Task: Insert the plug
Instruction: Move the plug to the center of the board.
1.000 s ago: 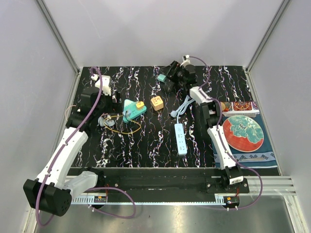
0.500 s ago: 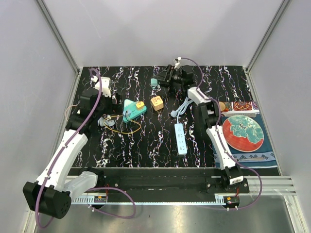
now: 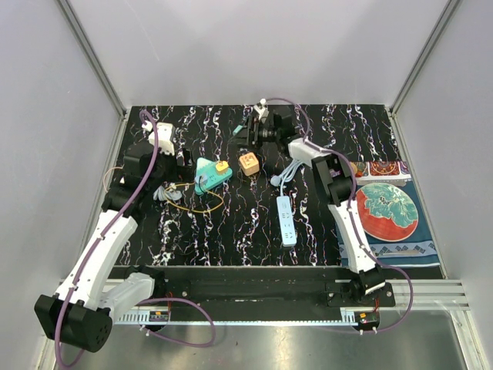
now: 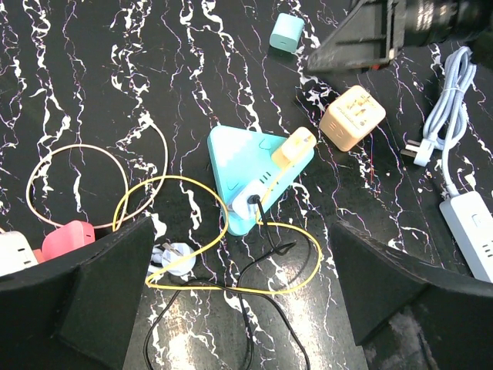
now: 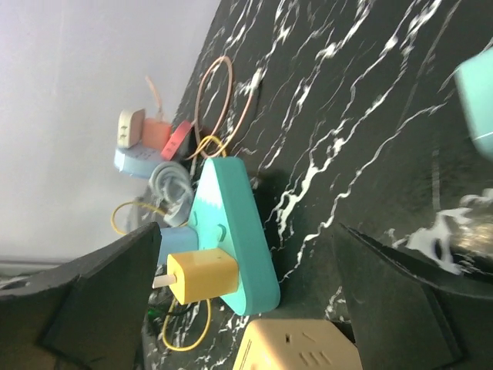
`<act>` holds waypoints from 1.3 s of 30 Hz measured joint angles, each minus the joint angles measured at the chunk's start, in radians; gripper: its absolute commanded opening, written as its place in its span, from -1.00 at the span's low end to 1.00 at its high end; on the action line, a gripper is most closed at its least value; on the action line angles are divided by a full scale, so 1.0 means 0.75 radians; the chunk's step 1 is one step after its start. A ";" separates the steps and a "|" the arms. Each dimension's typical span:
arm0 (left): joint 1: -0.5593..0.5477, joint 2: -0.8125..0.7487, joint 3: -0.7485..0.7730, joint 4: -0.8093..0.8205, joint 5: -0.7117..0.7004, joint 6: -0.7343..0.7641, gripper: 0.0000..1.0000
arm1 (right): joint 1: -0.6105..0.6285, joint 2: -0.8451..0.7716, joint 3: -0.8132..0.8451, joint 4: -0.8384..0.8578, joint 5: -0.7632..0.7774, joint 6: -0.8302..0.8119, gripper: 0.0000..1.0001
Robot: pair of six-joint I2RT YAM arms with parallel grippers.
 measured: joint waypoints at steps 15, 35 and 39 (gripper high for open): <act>0.000 -0.003 -0.003 0.004 -0.001 0.002 0.98 | -0.066 0.101 0.235 0.112 0.497 -0.146 0.99; 0.000 -0.003 -0.004 0.003 0.001 0.004 0.98 | -0.042 0.357 0.637 -0.003 0.555 -0.035 0.99; 0.000 -0.010 -0.004 0.003 0.005 0.004 0.98 | -0.020 0.374 0.649 -0.053 0.556 -0.017 0.99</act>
